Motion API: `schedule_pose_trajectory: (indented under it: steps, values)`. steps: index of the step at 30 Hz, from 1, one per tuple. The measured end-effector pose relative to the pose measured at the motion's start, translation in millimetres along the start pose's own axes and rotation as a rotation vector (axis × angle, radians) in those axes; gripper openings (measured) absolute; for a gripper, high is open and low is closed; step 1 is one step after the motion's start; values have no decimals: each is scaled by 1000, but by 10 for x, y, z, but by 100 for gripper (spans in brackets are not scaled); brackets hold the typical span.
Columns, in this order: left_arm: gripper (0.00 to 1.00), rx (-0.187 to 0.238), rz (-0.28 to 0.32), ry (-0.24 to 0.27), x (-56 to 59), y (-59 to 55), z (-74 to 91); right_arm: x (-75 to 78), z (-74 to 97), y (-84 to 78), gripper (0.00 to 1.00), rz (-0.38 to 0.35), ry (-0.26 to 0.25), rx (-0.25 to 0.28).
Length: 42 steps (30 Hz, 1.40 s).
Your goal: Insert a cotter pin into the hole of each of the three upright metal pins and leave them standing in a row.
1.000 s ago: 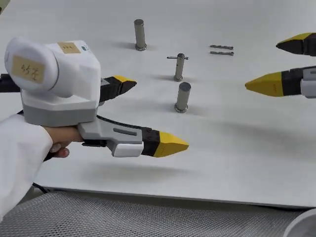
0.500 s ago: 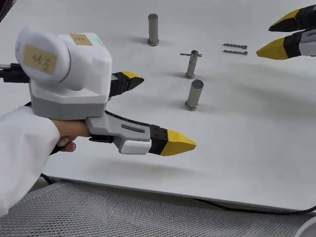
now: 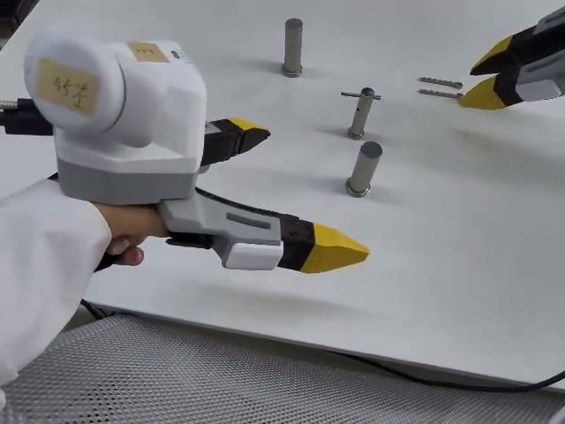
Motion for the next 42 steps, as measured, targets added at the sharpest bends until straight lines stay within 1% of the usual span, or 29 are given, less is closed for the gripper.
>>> schedule_pose_trajectory:
  steps: [2, 6, 7, 10, 12, 14, 16, 18, 19, 21, 22, 26, 27, 28, 29, 33, 35, 36, 37, 38, 42]
  values:
    - [99, -4, 0, -4, 14, -10, -11, 52, -55, -8, 19, -3, -7, -10]
    - [99, -12, 11, -13, 50, -23, -30, 93, -152, -47, 16, 2, 5, -44]
    - [99, -16, 12, -15, 59, -27, -36, 98, -179, -57, 16, 13, -1, -57]
    - [99, -26, 22, -21, 64, -45, -39, 98, -236, -79, 15, 13, 14, -74]
    - [99, -23, 19, -6, 47, -38, -40, 65, -234, -81, 15, 18, 13, -82]
    - [99, -22, 16, -3, 45, -40, -39, 43, -219, -92, 15, 19, 17, -86]
    - [99, -22, 24, 0, 41, -45, -42, 46, -218, -89, 15, 22, 12, -91]
    - [99, -19, 32, 4, 34, -47, -34, 68, -213, -109, 14, 35, -6, -109]
    - [99, -12, 38, 8, 25, -39, -26, 71, -211, -118, 14, 35, -2, -115]
    - [99, -5, 45, 7, 33, -22, -31, 93, -222, -94, 13, 30, 6, -103]
    - [99, -2, 46, 7, 34, -14, -27, 110, -238, -95, 13, 31, 6, -108]
    - [99, -2, 47, 3, 48, -8, -24, 101, -252, -76, 10, 31, 32, -119]
    - [98, -1, 48, 1, 53, -8, -25, 94, -253, -80, 9, 27, 38, -123]
    - [94, 1, 45, -4, 59, -9, -25, 69, -259, -81, 7, 12, 61, -132]
    - [92, 3, 45, -2, 58, -8, -24, 60, -268, -78, 4, 10, 70, -136]
    - [91, 14, 53, 7, 24, 3, 2, 70, -297, -68, 2, 31, 68, -159]
    - [91, 23, 62, 8, 2, 14, 18, 88, -318, -66, 0, 42, 52, -173]
    - [91, 24, 64, 8, 16, 21, 12, 116, -327, -66, 0, 63, 27, -186]
    - [91, 25, 64, 8, 18, 23, 12, 73, -319, -59, 0, 81, 36, -192]
    - [91, 26, 64, 11, 13, 24, 15, 83, -317, -54, 0, 93, 26, -200]
    - [91, 35, 76, 26, -29, 39, 40, 110, -311, -66, 0, 76, 14, -215]
Point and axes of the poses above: the centre of the closed fingertips' face, and the gripper's own axes: z roughly backward along the fingers, x roughly to its right, y roughly out of its top, the point moved 1 cm from there along z, roughly backward along the fingers, and after that the axes turned 12 degrees about -x, right-handed, at the moved point
